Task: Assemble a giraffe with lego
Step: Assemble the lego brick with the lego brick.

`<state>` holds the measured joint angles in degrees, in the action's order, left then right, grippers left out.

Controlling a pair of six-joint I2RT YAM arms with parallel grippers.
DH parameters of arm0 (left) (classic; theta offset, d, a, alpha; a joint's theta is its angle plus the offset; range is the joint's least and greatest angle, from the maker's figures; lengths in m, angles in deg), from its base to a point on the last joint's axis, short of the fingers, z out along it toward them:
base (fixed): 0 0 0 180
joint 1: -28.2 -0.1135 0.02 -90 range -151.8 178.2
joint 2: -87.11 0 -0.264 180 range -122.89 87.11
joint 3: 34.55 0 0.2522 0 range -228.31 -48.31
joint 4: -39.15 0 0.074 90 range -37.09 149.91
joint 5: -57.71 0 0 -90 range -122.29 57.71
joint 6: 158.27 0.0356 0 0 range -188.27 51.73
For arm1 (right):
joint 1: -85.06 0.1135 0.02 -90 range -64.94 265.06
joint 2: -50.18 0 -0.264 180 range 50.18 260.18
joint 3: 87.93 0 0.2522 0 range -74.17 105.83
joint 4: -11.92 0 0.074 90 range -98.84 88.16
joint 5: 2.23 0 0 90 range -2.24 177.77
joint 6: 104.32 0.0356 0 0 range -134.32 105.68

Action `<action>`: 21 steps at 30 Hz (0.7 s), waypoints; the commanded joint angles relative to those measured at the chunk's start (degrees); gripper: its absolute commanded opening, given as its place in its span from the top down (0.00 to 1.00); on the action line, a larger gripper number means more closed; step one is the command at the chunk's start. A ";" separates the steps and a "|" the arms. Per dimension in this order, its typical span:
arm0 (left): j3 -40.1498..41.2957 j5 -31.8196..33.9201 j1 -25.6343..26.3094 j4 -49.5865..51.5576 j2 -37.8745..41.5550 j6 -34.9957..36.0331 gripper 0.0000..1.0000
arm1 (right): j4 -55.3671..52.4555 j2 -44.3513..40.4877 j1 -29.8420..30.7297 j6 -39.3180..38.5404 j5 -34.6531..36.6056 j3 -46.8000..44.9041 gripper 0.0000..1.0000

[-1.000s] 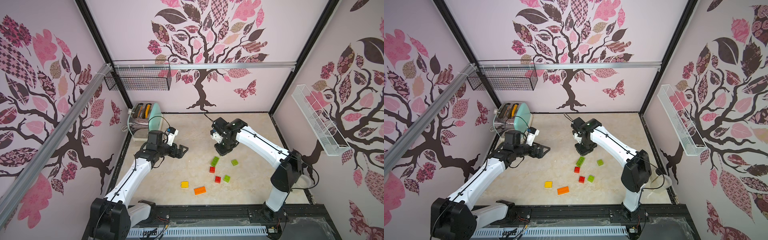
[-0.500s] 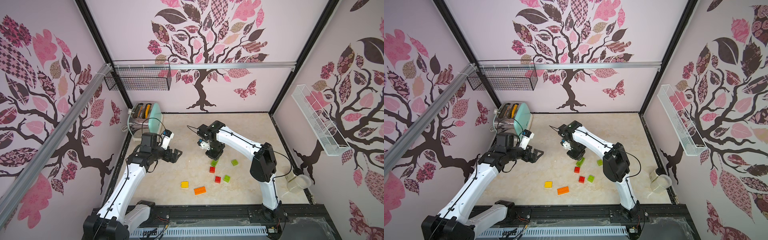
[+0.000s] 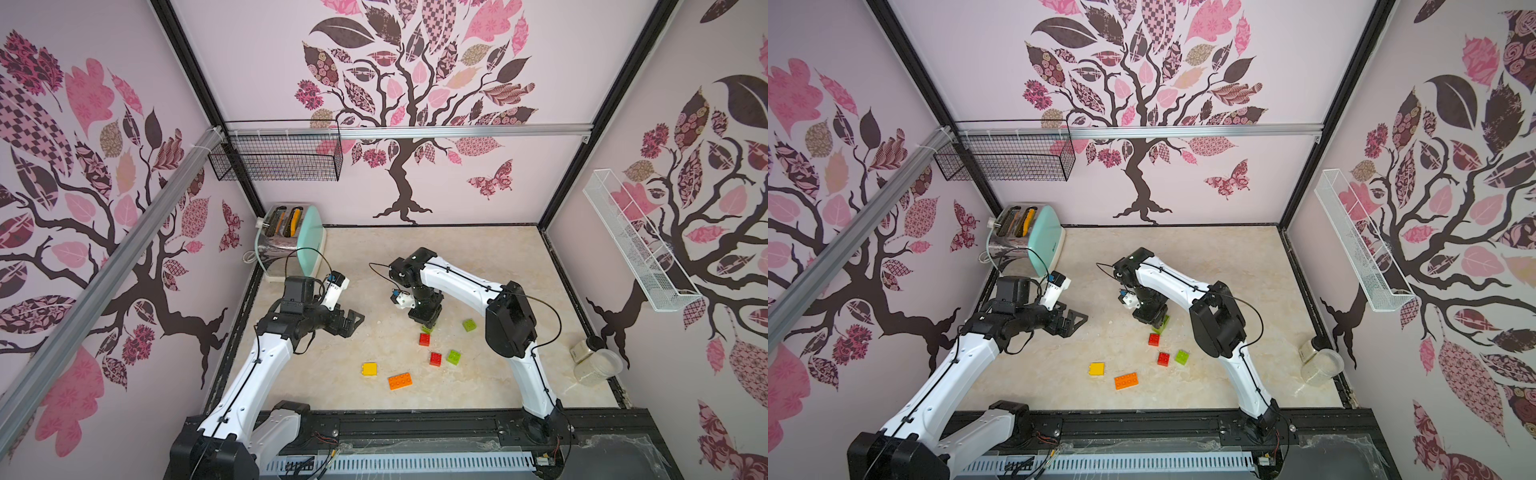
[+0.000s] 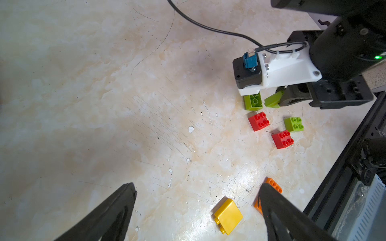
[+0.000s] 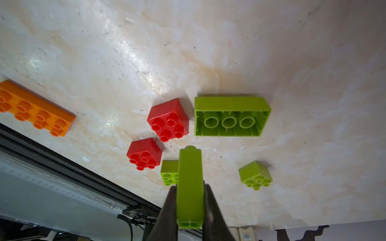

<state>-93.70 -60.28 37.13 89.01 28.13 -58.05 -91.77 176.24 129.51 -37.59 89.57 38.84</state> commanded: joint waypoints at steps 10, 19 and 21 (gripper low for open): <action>0.93 -0.80 -0.54 -1.48 -0.02 0.52 0.02 | 1.55 2.78 0.05 -8.51 1.18 2.17 1.00; 1.29 -1.64 -0.52 -2.00 0.05 0.20 0.02 | 2.57 3.11 -0.71 -7.06 2.81 0.90 1.00; 1.27 -1.40 -0.65 -1.74 -0.17 0.20 0.02 | 2.63 3.10 -0.61 -6.82 2.30 0.30 1.00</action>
<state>-93.20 -60.98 36.80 88.22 28.02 -57.90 -89.50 177.79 129.12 -44.91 91.67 39.58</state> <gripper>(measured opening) 0.981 0.165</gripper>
